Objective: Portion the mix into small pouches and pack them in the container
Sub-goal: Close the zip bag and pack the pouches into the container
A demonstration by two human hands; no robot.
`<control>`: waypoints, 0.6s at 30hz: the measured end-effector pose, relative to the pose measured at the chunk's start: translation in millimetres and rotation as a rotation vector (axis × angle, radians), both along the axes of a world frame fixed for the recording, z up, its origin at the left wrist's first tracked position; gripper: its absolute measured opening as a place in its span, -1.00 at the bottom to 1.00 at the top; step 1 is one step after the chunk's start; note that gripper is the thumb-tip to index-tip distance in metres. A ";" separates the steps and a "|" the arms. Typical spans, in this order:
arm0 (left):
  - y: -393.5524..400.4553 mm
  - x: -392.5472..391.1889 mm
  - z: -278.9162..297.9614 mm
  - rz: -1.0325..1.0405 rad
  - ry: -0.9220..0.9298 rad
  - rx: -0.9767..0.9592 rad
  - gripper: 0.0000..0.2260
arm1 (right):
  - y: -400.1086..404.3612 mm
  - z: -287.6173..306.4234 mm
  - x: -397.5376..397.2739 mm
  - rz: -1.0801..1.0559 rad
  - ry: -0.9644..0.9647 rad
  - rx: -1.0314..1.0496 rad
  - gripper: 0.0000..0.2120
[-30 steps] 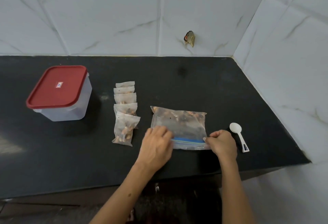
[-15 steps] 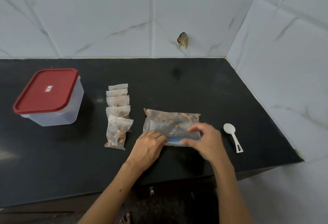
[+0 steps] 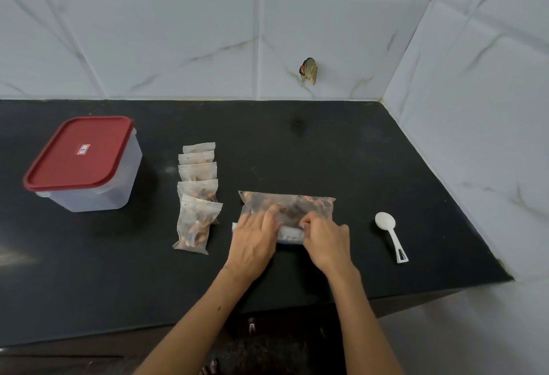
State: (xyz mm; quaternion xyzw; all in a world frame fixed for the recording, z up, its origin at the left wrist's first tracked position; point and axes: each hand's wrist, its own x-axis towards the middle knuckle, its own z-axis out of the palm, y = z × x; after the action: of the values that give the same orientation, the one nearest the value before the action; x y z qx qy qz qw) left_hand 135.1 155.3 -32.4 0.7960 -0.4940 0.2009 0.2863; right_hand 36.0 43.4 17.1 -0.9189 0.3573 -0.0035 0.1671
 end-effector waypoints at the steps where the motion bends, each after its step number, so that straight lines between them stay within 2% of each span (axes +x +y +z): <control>1: 1.8 0.7 -1.6 0.033 -0.096 -0.028 -0.82 | -0.9 -0.6 2.6 0.009 0.031 0.000 -0.80; 3: 7.3 3.4 -3.9 -0.019 -0.192 -0.038 -0.78 | -1.9 0.7 6.7 0.018 0.074 0.017 -0.81; 5: 13.4 8.9 -9.0 -0.144 -0.180 0.018 -0.68 | -4.6 2.0 10.9 0.016 0.119 0.051 -0.80; 7: 15.5 13.0 -11.2 -0.190 -0.162 0.062 -0.75 | -8.0 2.7 13.1 0.003 0.128 0.077 -0.80; 9: 12.2 14.0 -9.6 -0.174 -0.131 0.048 -0.82 | -10.0 -0.2 10.4 -0.014 -0.015 0.062 -0.84; 12: 5.4 15.6 -2.4 -0.144 -0.062 0.019 -0.80 | -0.1 -3.4 2.1 -0.054 -0.351 -0.076 -0.64; 14: 2.8 19.8 -0.2 -0.134 -0.029 0.033 -0.78 | 5.1 -7.7 -4.6 0.013 -0.340 -0.244 -0.52; 16: 2.7 21.7 0.9 -0.134 0.002 0.040 -0.76 | 1.5 -14.1 -8.2 0.093 -0.263 -0.242 -0.61; 18: 2.5 21.6 0.1 -0.130 0.014 0.024 -0.73 | -5.2 -13.7 -9.4 0.117 -0.275 -0.168 -0.81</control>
State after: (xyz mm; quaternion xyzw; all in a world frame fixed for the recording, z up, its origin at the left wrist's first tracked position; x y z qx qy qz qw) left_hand 156.7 157.8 -32.3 0.7669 -0.5451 0.1704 0.2926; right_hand 26.6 38.2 3.4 -0.9398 0.2753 -0.1493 0.1370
